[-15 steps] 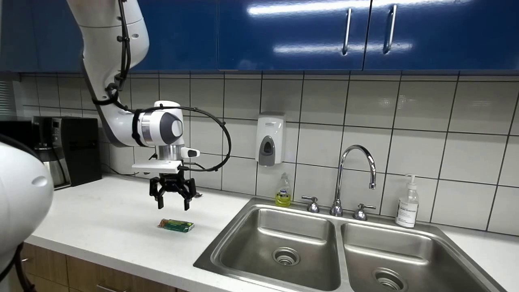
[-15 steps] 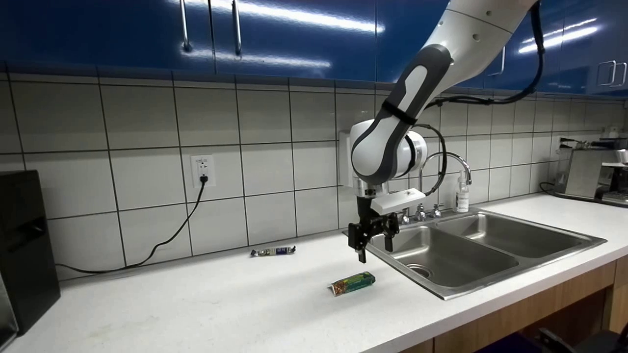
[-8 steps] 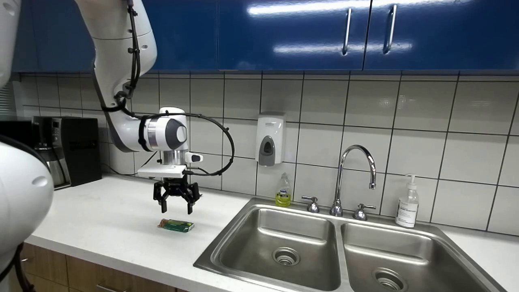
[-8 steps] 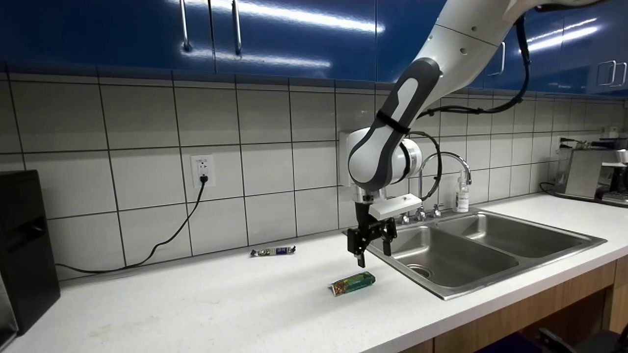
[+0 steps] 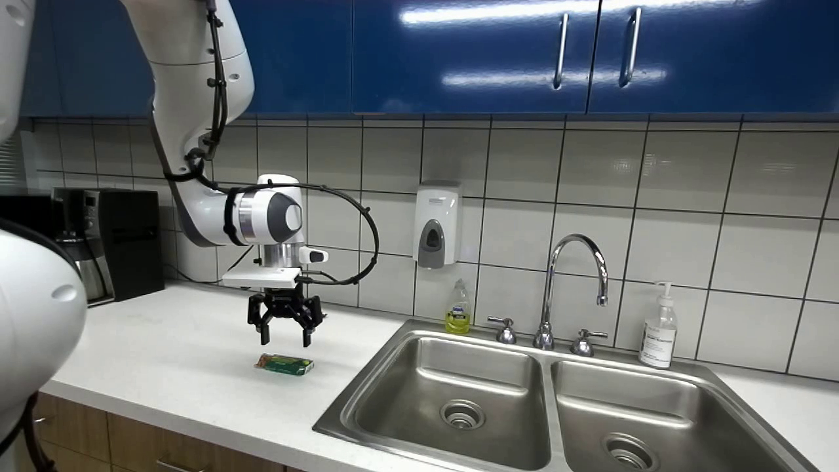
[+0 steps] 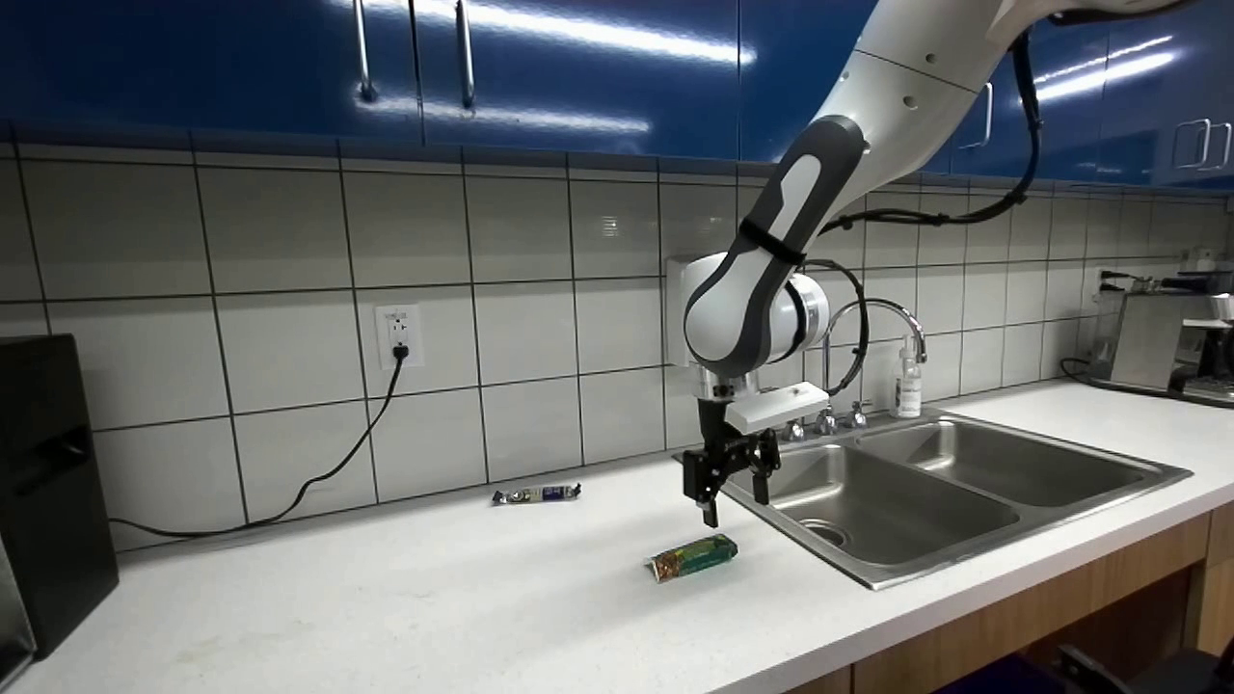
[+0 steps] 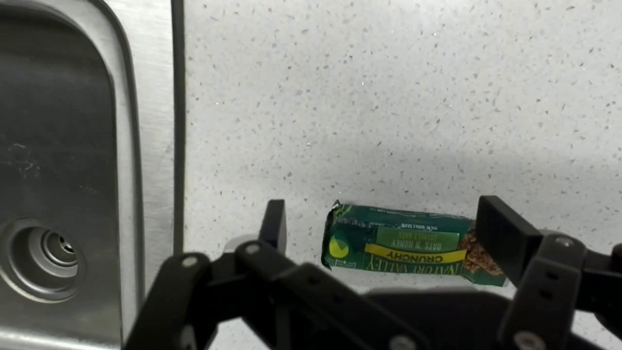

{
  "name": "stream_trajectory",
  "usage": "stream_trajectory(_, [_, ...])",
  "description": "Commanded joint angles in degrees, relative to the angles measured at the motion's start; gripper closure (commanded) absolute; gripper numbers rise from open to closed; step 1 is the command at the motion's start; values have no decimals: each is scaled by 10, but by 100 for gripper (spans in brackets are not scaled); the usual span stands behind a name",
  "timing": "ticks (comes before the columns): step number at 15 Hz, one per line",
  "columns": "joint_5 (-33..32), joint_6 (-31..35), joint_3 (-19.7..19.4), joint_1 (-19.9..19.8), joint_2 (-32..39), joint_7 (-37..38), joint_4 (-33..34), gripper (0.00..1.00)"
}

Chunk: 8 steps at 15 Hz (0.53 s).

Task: Put the green packet inside the left sink

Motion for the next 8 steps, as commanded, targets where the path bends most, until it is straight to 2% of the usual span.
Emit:
stream_trajectory(1, [3, -1, -6, 6, 0, -2, 0, 0])
stream_trajectory(2, [-2, 0, -6, 6, -1, -7, 0, 0])
stream_trajectory(8, [13, -6, 9, -7, 9, -145, 10, 0])
